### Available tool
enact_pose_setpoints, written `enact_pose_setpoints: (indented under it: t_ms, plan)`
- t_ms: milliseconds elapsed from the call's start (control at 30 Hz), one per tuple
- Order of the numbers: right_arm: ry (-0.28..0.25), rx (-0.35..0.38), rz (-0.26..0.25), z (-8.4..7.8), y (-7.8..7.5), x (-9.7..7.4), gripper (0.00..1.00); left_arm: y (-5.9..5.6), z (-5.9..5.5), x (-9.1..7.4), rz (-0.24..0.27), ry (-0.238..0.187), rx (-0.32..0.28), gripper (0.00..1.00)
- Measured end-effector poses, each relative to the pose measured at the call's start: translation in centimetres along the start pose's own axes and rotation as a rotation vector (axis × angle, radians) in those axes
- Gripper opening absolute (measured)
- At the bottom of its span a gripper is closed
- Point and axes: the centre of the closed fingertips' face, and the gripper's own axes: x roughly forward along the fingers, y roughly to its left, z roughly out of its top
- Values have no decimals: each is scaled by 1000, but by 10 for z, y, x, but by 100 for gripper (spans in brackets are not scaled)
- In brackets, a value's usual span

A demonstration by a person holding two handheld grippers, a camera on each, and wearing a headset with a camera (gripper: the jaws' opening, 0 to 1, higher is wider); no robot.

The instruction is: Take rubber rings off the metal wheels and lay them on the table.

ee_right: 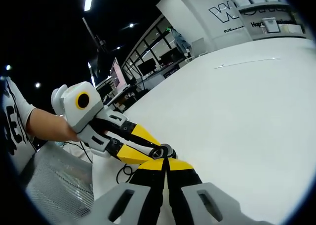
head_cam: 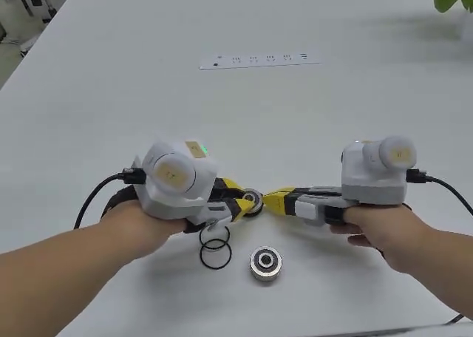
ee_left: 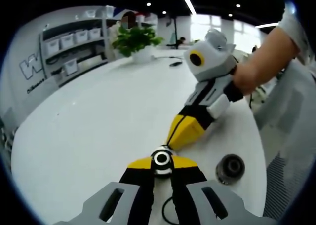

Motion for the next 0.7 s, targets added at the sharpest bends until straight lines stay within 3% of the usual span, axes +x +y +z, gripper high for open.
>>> enact_pose_setpoints:
  t_ms: [300, 700]
  plan:
    - [25, -20, 14, -1, 4, -1, 0, -2, 1, 2, 8, 10, 8, 12]
    - [15, -5, 57, 3, 10, 1, 0, -2, 2, 2, 5, 7, 14, 12]
